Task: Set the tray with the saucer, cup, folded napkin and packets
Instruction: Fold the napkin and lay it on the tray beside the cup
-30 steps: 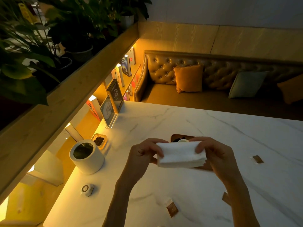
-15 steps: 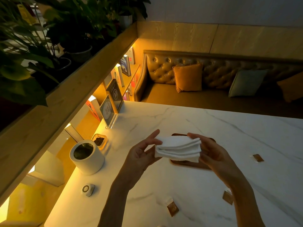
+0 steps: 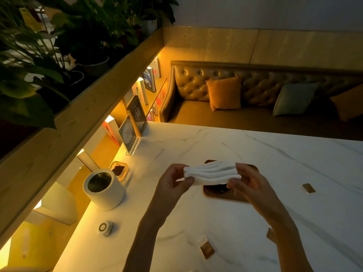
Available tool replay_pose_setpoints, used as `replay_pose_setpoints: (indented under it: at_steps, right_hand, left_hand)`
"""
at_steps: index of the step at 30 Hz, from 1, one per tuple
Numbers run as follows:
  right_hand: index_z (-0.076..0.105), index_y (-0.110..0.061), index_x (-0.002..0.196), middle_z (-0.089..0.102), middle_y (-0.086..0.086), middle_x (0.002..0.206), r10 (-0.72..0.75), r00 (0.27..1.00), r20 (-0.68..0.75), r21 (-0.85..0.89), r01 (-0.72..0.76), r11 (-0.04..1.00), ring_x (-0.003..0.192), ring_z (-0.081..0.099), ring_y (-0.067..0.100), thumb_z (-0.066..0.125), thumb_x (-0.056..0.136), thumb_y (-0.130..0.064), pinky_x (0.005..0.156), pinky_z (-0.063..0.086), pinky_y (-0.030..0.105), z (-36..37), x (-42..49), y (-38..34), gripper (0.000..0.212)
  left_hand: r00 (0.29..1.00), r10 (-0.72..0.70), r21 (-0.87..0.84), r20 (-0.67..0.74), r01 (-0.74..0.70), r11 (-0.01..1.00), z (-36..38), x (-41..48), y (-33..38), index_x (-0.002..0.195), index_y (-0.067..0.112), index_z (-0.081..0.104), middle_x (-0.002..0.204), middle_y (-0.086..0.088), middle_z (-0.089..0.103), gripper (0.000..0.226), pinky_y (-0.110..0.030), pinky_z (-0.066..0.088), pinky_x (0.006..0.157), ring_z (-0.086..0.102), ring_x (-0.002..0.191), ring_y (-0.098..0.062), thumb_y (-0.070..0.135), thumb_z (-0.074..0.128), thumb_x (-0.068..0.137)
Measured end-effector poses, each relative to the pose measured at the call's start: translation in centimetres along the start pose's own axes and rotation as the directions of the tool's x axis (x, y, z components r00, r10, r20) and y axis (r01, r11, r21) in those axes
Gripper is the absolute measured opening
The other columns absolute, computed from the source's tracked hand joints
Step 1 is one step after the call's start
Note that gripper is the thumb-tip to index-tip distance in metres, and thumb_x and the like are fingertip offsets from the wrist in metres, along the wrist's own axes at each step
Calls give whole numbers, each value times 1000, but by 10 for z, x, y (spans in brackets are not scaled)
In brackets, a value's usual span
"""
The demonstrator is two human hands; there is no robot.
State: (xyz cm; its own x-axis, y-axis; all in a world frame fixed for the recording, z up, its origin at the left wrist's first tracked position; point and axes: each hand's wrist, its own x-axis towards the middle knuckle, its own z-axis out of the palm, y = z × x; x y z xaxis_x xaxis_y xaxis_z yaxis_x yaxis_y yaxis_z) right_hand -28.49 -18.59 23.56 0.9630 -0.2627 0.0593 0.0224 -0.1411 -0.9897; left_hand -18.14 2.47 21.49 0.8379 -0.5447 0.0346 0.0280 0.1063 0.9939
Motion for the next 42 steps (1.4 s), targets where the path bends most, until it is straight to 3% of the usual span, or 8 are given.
replay_pose_setpoints:
  at_steps: [7, 10, 14, 21, 24, 27, 32, 42]
  right_hand:
    - [62, -53, 100, 66, -26, 98, 133, 989, -63, 21, -132, 991, 96, 63, -4, 58, 71, -68, 63, 54, 13, 10, -5, 9, 33]
    - [62, -50, 94, 66, -24, 92, 191, 967, -166, -4, -195, 981, 89, 63, -5, 51, 79, -61, 64, 56, 18, 9, -11, 16, 22]
    - [66, -38, 85, 66, -20, 81, 274, 905, -326, 28, -280, 960, 75, 62, -7, 55, 83, -59, 56, 52, 16, -5, -21, 26, 24]
    - [66, -31, 71, 67, -13, 68, 340, 716, -610, 24, -412, 911, 71, 62, 7, 58, 83, -39, 57, 48, 26, -54, -35, 50, 16]
    - [70, -35, 81, 70, -19, 83, 352, 762, -543, 45, -393, 919, 76, 64, -2, 59, 83, -33, 54, 50, 17, -85, -36, 56, 11]
    - [71, -24, 100, 72, -3, 100, 487, 831, -269, 222, -439, 871, 91, 69, 13, 59, 88, -27, 64, 56, 24, -122, -33, 69, 17]
    - [72, -22, 107, 73, 3, 107, 578, 816, -11, 301, -548, 780, 98, 70, 20, 61, 81, -30, 73, 57, 29, -163, -20, 110, 29]
    - [66, -15, 111, 68, 9, 107, 778, 603, -179, 171, -759, 628, 94, 68, 24, 60, 90, -20, 78, 60, 36, -212, 45, 264, 21]
  left_hand:
    - [995, -82, 75, 63, 77, 994, 13, 0, -8, 111, 32, 62, 109, 11, 63, 33, -23, 56, 74, 62, 98, -6, 47, 61, 81]
    - [995, -104, 119, 8, 102, 988, 25, 5, -13, 97, 35, 65, 96, 17, 65, 11, -23, 57, 70, 63, 90, 0, 39, 56, 92]
    - [987, -155, 193, -35, 159, 968, 48, 16, -26, 84, 33, 69, 84, 19, 68, 22, -20, 51, 65, 63, 79, 4, 24, 53, 97]
    - [983, -169, 301, 72, 140, 943, 116, 32, -52, 92, 16, 70, 88, 0, 69, 20, -37, 51, 77, 64, 87, -15, 22, 51, 98]
    - [979, -182, 274, 93, 150, 950, 137, 45, -60, 96, 15, 68, 92, 1, 69, 18, -32, 50, 79, 64, 89, -11, 19, 50, 98]
    - [964, -234, 274, 123, 194, 942, 147, 58, -72, 95, 20, 62, 94, 3, 65, 14, -26, 46, 78, 60, 87, -6, 18, 48, 98]
    - [927, -351, 379, 132, 280, 882, 156, 74, -109, 95, 24, 58, 95, 6, 61, 14, -24, 43, 75, 57, 86, -6, 20, 45, 99]
    - [831, -546, 402, -105, 537, 741, 220, 162, -229, 103, 8, 62, 98, -4, 61, 14, -28, 44, 79, 57, 90, -17, 15, 51, 97]
